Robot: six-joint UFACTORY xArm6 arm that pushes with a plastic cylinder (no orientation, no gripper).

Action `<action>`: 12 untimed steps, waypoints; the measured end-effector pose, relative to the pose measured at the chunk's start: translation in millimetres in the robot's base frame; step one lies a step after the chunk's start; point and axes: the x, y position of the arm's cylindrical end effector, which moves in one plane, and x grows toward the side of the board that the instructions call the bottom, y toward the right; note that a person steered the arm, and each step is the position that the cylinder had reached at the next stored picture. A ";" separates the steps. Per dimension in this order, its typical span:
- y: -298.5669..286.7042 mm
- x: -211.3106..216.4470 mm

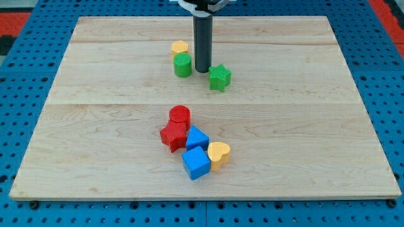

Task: Push the yellow hexagon to the top center

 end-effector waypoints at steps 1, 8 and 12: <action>8.2 12.8; -58.4 -4.8; -64.9 -75.0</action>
